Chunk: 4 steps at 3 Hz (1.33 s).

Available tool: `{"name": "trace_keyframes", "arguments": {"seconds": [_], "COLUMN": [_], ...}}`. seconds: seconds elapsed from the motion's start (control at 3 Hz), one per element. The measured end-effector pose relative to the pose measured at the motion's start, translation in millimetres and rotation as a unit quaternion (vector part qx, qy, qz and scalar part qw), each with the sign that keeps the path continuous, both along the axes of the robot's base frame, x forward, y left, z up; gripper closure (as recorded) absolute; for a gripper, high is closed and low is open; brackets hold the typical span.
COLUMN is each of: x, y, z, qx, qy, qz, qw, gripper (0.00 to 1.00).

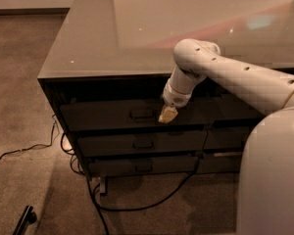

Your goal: Open top drawer

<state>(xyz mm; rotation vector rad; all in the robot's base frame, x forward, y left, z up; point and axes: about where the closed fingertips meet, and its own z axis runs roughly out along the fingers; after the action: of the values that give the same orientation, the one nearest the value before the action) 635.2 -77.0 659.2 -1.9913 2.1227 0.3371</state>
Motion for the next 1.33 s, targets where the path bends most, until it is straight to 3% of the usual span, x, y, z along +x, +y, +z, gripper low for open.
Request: {"name": "trace_keyframes", "arguments": {"seconds": [0.33,0.67,1.33], "x": [0,0,0], "y": [0,0,0], "z": [7,15,21], "qx": [0.000,0.000,0.000], "qy": [0.000,0.000,0.000], "qz": [0.000,0.000,0.000], "qw": [1.0000,1.0000,1.0000], "gripper": [0.88,0.86,0.40]}}
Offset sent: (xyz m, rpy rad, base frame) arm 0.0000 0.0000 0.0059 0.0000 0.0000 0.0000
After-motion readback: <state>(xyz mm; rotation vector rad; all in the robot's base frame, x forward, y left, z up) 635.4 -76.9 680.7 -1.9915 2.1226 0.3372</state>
